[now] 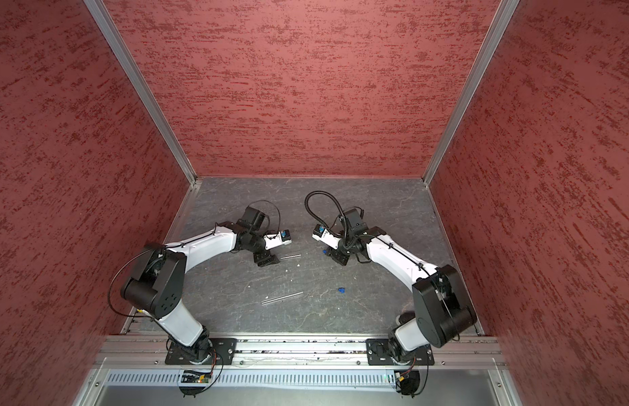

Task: Insert stoppers into test tubes
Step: Pick up the test tube at the center of the board.

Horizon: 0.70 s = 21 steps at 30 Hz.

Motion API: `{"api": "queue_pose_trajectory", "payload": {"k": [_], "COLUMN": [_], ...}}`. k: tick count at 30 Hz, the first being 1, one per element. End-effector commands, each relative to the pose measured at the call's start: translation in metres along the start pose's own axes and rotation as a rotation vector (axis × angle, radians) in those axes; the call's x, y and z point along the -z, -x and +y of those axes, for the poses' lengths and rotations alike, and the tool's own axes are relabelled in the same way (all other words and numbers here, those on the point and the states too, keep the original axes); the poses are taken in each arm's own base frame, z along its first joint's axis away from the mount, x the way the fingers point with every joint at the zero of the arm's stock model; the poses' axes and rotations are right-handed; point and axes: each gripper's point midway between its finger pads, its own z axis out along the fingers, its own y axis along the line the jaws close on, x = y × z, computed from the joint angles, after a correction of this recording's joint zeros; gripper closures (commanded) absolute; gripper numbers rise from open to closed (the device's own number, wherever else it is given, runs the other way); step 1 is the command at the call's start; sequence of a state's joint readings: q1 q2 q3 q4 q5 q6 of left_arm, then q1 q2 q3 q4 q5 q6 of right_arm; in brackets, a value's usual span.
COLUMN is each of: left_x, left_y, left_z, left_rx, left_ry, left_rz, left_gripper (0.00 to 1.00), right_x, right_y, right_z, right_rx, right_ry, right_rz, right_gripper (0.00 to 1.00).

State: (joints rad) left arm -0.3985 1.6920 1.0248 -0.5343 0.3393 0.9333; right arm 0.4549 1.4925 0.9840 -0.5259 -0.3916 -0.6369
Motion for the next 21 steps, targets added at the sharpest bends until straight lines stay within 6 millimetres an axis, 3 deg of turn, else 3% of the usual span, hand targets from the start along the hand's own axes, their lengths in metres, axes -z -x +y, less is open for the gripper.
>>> {"api": "queue_pose_trajectory", "payload": {"k": [1, 6, 11, 21], "left_x": [-0.004, -0.019, -0.023, -0.033], "left_y": [0.001, -0.010, -0.006, -0.012], "left_z": [-0.005, 0.003, 0.007, -0.002], "left_rx": [-0.013, -0.040, -0.067, -0.075], "left_ry": [-0.028, 0.024, 0.059, 0.029], "left_rz": [0.000, 0.069, 0.051, 0.079], "left_gripper": [0.28, 0.32, 0.32, 0.42], "right_x": [-0.005, -0.004, -0.004, -0.004], "right_y": [-0.009, -0.009, -0.011, -0.014], "right_z": [-0.002, -0.002, -0.003, -0.003], "right_rx": [0.006, 0.005, 0.005, 0.006], "right_ry": [-0.004, -0.006, -0.009, -0.015], "right_rz": [0.022, 0.023, 0.027, 0.033], "right_gripper": [0.89, 0.89, 0.89, 0.90]}}
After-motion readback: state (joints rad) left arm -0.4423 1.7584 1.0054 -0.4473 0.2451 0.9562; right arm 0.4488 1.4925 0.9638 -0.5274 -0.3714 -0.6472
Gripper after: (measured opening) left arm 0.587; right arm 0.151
